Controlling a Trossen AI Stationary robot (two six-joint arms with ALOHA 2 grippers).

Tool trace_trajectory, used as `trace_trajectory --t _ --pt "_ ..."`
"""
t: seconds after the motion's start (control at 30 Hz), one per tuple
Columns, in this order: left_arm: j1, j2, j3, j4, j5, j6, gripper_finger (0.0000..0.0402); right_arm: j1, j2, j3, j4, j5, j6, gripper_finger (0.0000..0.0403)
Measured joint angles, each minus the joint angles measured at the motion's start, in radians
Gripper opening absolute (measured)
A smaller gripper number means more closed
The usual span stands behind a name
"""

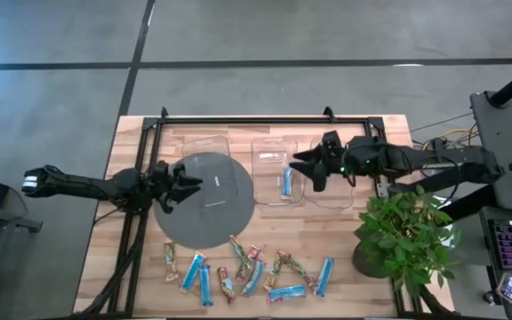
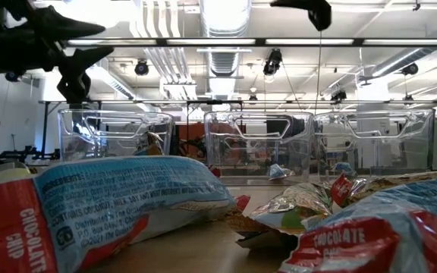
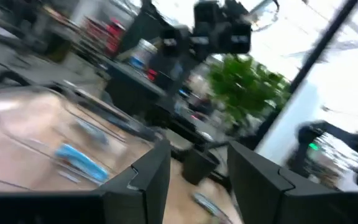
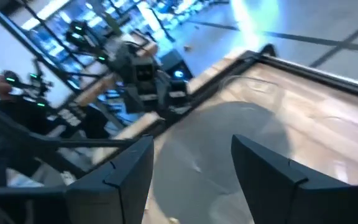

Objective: Pick and place Granola Bars by type
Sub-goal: Put the yellow granola bar into the middle transparent bin

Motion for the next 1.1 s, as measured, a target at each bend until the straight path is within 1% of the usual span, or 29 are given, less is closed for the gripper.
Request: trace_trajectory --t 0.03,0.07,0.13,0.2,0.23,0.3,0.37,0.53,0.57,0.63,0.73,0.8,0.87,0.93,1.0,1.03,1.07,1.1 --pt "0.0 0.0 0.0 0.028 -0.038 -0.022 0.0142 -0.006 -0.011 0.0 -0.028 0.001 -0.002 0.0206" --pt "0.0 0.0 0.0 0.057 -0.074 -0.078 0.0142 -0.011 -0.021 0.0 -0.054 0.003 -0.004 0.0206" --pt "0.0 0.0 0.002 0.103 -0.149 -0.302 0.0142 -0.015 -0.042 0.0 -0.121 0.004 -0.009 0.0206" --pt "0.0 -0.003 0.013 0.102 -0.207 -0.551 0.0142 -0.016 -0.055 0.0 -0.173 0.004 -0.018 0.0206" --pt "0.0 -0.003 0.021 0.109 -0.239 -0.624 0.0142 -0.016 -0.06 0.0 -0.202 0.007 -0.021 0.0206" --pt "0.0 -0.002 0.026 0.112 -0.326 -0.656 0.0142 -0.017 -0.065 0.0 -0.245 0.026 -0.028 0.0206" --pt "0.0 -0.001 0.026 0.107 -0.425 -0.641 0.0142 -0.017 -0.065 0.0 -0.274 0.03 -0.046 0.0206" --pt "0.001 -0.001 0.026 0.119 -0.659 -0.657 0.0142 -0.016 -0.057 0.0 -0.289 0.029 -0.092 0.0206" --pt "0.001 -0.001 0.027 0.133 -0.69 -0.658 0.0142 -0.017 -0.055 0.0 -0.287 0.029 -0.103 0.0206" --pt "0.001 -0.001 0.03 0.184 -0.696 -0.64 0.0142 -0.017 -0.055 0.0 -0.29 0.027 -0.124 0.0206" --pt "0.001 0.004 0.081 0.258 -0.62 -0.535 0.0142 -0.022 -0.056 0.0 -0.291 0.022 -0.159 0.0206" --pt "0.001 0.012 0.146 0.275 -0.561 -0.434 0.0142 -0.029 -0.057 0.0 -0.292 0.018 -0.193 0.0206" --pt "0.0 0.024 0.219 0.272 -0.529 -0.339 0.0142 -0.037 -0.057 0.0 -0.295 0.014 -0.215 0.0206" --pt "0.001 0.046 0.3 0.235 -0.494 -0.264 0.0142 -0.05 -0.057 0.0 -0.295 -0.01 -0.244 0.0206" --pt "0.001 0.077 0.391 0.094 -0.457 -0.24 0.0142 -0.063 -0.057 0.0 -0.295 -0.039 -0.27 0.0206" --pt "0.0 0.095 0.445 -0.032 -0.448 -0.254 0.0141 -0.07 -0.055 0.0 -0.295 -0.047 -0.281 0.0206" --pt "0.0 0.115 0.504 -0.196 -0.442 -0.294 0.0141 -0.075 -0.052 0.0 -0.295 -0.045 -0.289 0.0206" --pt "0.0 0.139 0.569 -0.4 -0.437 -0.361 0.0141 -0.079 -0.051 0.0 -0.296 -0.035 -0.29 0.0206"
